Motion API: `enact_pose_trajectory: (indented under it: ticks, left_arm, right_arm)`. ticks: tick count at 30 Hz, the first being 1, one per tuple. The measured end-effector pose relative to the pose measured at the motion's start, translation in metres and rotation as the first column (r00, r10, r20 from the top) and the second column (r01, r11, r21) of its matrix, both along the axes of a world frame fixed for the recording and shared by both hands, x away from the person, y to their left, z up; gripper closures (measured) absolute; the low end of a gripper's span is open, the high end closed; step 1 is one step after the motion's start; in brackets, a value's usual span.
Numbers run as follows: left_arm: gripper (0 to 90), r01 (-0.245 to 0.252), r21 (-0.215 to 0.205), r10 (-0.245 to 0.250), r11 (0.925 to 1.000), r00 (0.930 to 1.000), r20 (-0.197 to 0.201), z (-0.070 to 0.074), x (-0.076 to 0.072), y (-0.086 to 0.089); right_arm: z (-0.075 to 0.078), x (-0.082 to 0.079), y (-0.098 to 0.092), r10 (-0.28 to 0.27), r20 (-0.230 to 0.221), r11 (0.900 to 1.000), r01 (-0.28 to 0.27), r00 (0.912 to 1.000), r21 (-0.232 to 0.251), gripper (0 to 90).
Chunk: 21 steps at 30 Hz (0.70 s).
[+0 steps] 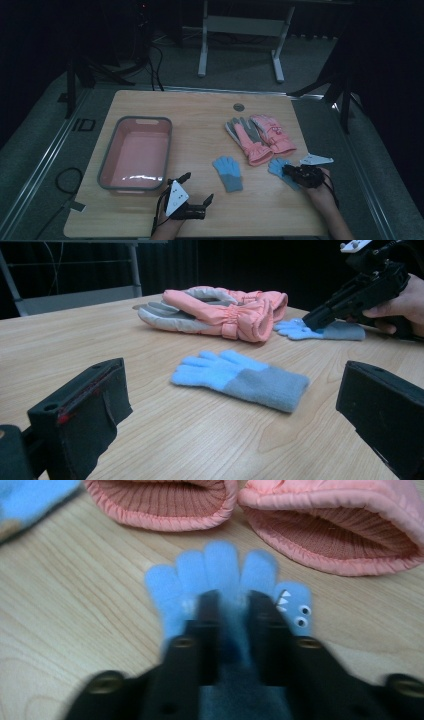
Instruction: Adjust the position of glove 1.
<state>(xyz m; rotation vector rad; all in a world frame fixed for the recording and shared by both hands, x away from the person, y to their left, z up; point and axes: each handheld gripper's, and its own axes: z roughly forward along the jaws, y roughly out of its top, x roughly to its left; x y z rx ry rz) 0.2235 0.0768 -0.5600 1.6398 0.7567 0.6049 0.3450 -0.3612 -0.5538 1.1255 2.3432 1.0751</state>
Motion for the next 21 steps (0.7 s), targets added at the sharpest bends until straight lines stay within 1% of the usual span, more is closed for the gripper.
enact_pose_trajectory:
  ticks: [1,3,4,5,6,7,8,9,11,12,14,15,16,17,18,19,20,21]
  left_arm:
    - [0.7,0.0,0.0,0.0,1.0,1.0,-0.001,0.0,0.0,0.0]
    - [0.7,-0.001,-0.001,0.001,1.0,1.0,-0.002,0.0,0.0,0.0]
    - [0.7,-0.002,-0.002,0.002,1.0,1.0,-0.001,0.0,0.0,0.0]
    - [0.7,-0.002,-0.002,0.002,1.0,1.0,0.0,0.0,0.0,0.0]
    - [0.7,-0.003,-0.003,0.003,1.0,1.0,0.001,0.0,0.0,0.0]
    - [0.7,-0.002,-0.003,0.002,1.0,1.0,0.001,0.0,0.0,0.0]
    - [0.7,-0.002,-0.002,0.002,1.0,1.0,0.002,0.0,0.0,0.0]
    - [0.7,-0.001,-0.001,0.001,1.0,1.0,0.002,0.0,0.0,0.0]
    - [0.7,0.0,0.001,0.0,1.0,1.0,0.003,0.0,0.0,0.0]
    - [0.7,0.001,0.001,-0.001,1.0,1.0,0.003,0.0,0.0,0.0]
    - [0.7,0.002,0.004,-0.002,1.0,1.0,0.005,0.0,0.0,-0.001]
    - [0.7,0.001,0.005,-0.001,1.0,1.0,0.006,0.0,0.0,-0.001]
    - [0.7,0.001,0.01,-0.001,0.9999,1.0,0.006,0.0,0.0,-0.001]
    - [0.7,0.0,0.011,0.0,0.9999,1.0,0.008,0.0,-0.001,-0.001]
    - [0.7,-0.001,0.012,0.001,0.9999,1.0,0.007,0.0,-0.001,-0.001]
    - [0.7,-0.002,0.012,0.002,0.9999,1.0,0.006,0.0,0.0,-0.001]
    - [0.7,-0.002,0.012,0.002,0.9999,1.0,0.006,0.0,0.0,-0.001]
    - [0.7,-0.002,0.012,0.002,0.9999,1.0,0.006,0.0,0.0,-0.001]
  right_arm:
    - [0.001,-0.001,0.002,-0.033,-0.002,0.999,0.033,0.9995,-0.003,85.3]
    - [0.001,-0.004,0.006,-0.072,-0.007,0.997,0.072,0.9974,0.007,86.8]
    - [0.003,-0.006,0.008,-0.107,-0.016,0.994,0.107,0.9941,0.017,87.2]
    - [0.006,-0.009,0.009,-0.133,-0.023,0.99,0.133,0.9909,0.037,87.7]
    - [0.009,-0.011,0.011,-0.156,-0.022,0.987,0.157,0.9875,0.043,87.9]
    - [0.015,-0.016,0.013,-0.213,-0.019,0.976,0.214,0.9768,0.046,88.0]
    - [0.02,-0.019,0.013,-0.242,-0.016,0.968,0.243,0.97,0.061,88.0]
    - [0.029,-0.026,0.014,-0.289,-0.009,0.954,0.289,0.9573,0.083,88.0]
    - [0.042,-0.035,0.016,-0.335,-0.002,0.937,0.333,0.9424,0.104,88.1]
    - [0.051,-0.043,0.019,-0.361,0.006,0.927,0.358,0.9325,0.109,88.1]
    - [0.062,-0.053,0.023,-0.41,0.044,0.909,0.404,0.911,0.106,88.2]
    - [0.067,-0.059,0.024,-0.439,0.053,0.895,0.431,0.8971,0.11,88.2]
    - [0.069,-0.064,0.026,-0.47,0.06,0.879,0.461,0.8805,0.122,88.2]
    - [0.07,-0.068,0.029,-0.495,0.071,0.867,0.486,0.866,0.113,88.2]
    - [0.067,-0.071,0.031,-0.53,0.057,0.845,0.521,0.8461,0.125,88.2]
    - [0.064,-0.072,0.033,-0.543,0.029,0.834,0.534,0.8394,0.141,88.2]
    - [0.06,-0.072,0.036,-0.559,0.019,0.824,0.553,0.829,0.126,88.2]
    - [0.055,-0.072,0.037,-0.574,0.002,0.812,0.568,0.8192,0.13,88.2]
